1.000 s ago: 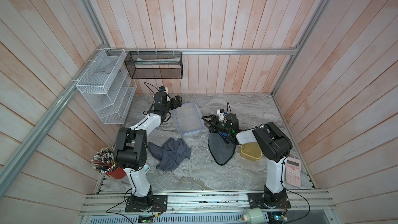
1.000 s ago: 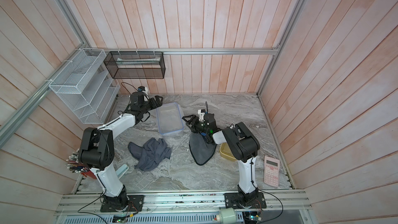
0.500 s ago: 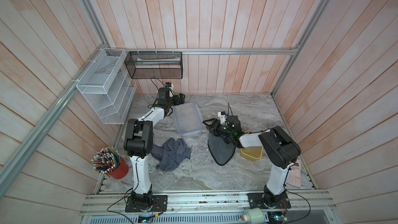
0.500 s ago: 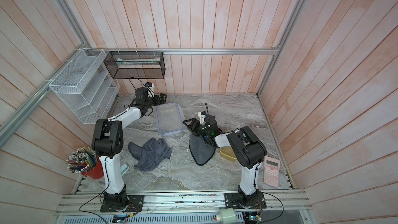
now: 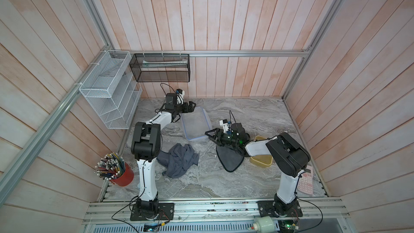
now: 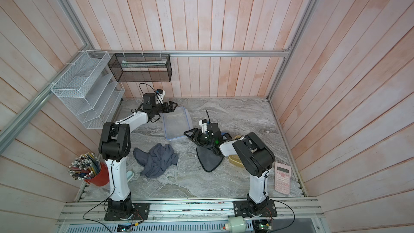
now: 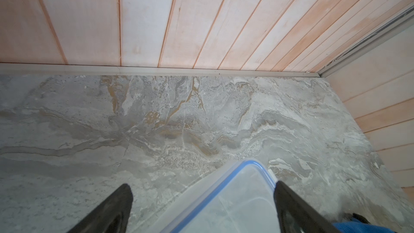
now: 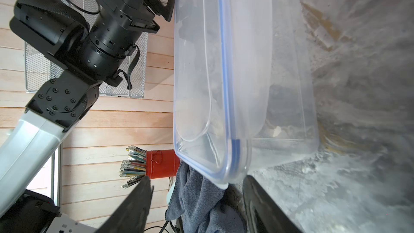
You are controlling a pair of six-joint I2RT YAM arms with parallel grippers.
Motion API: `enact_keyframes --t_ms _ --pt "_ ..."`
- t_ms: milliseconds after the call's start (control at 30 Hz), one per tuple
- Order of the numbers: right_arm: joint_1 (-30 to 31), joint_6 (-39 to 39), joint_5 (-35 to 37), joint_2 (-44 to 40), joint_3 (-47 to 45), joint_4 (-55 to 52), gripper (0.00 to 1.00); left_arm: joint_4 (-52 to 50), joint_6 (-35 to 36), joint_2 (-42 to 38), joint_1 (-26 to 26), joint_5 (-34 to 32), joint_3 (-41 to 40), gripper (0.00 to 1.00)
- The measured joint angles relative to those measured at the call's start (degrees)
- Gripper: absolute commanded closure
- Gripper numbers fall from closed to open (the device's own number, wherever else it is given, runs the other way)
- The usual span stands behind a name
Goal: Wipe the insides of the lunch boxes
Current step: Adjust the lunch box at the center of the board.
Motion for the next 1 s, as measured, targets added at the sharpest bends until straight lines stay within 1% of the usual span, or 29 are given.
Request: enact_keyframes --t_ms 233,467,833,1000 --pt "0.46 -0.02 -0.2 1.73 2.16 -0.52 0.34 0.13 1.68 -0.02 0.24 3.61 -0.39 0.11" --pt "-0.13 -0.48 -0.2 4.59 6.58 -1.64 0.35 2.1 2.95 -1.14 0.96 6.32 -2.69 0.15" --pt "-2.45 -1.75 0.0 5.01 7.8 -2.54 0.35 3.8 3.21 -5.81 2.32 6.86 -9.64 0.15" --pt "-2.82 -2.4 0.09 5.01 7.8 -2.89 0.35 2.97 2.49 -6.51 2.73 5.75 -9.79 0.14"
